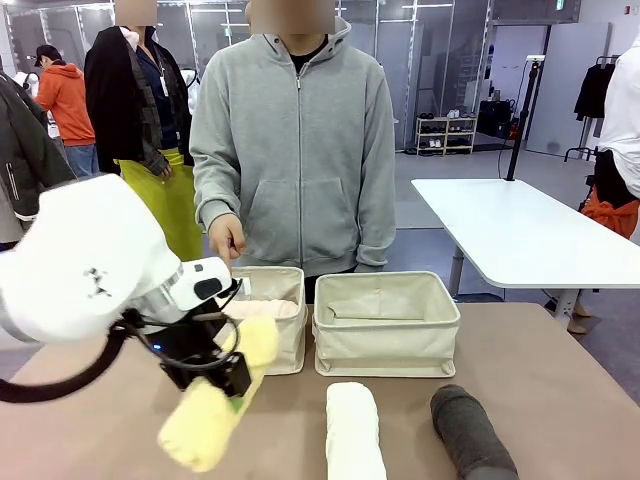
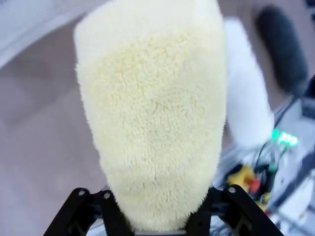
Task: Divide the towels into two baskets.
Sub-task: Pick up one hotel-folded towel from the bottom of the table and place it in the Fabric basket indicated by the person.
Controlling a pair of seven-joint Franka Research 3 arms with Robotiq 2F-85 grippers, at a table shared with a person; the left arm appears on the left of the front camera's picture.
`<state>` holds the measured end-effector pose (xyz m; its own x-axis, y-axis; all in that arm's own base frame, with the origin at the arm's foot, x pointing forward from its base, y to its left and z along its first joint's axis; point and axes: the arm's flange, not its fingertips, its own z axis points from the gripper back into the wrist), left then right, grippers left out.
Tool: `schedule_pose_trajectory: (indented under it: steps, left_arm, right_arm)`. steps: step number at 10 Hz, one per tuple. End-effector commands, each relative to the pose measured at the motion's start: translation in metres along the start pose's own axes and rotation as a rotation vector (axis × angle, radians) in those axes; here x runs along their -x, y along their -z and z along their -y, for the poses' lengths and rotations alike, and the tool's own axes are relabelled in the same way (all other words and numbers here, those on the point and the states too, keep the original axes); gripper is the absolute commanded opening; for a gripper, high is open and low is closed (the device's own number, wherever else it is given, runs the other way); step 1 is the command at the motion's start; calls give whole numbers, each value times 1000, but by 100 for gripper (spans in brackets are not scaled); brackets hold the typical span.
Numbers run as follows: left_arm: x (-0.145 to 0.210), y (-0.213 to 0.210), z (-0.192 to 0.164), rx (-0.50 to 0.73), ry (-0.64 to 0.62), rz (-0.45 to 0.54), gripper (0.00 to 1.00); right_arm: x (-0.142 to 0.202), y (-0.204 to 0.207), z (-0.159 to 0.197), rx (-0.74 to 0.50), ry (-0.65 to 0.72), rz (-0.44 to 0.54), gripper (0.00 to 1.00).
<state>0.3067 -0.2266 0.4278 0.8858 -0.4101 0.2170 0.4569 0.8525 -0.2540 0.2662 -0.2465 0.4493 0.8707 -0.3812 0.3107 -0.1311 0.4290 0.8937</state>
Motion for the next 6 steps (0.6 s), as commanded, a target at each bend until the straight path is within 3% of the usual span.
schedule_pose_trajectory:
  steps: [1, 3, 4, 5, 6]
  left_arm:
    - [10, -19, -11, -60, 253, -102, 35]
    - [17, -22, -2, -74, 454, -106, 35]
    - [19, -21, -6, -54, 261, -28, 35]
    - [18, -15, -4, -83, 346, -126, 35]
    - [18, -15, -4, -83, 346, -126, 35]
  right_arm:
    - [1, -1, -3, -10, -5, 10, 100]
    - [1, -1, -3, -10, -5, 10, 100]
    - [1, -1, -3, -10, -5, 10, 100]
    - [1, -1, -3, -10, -5, 10, 100]
    - [1, -1, -3, -10, -5, 10, 100]
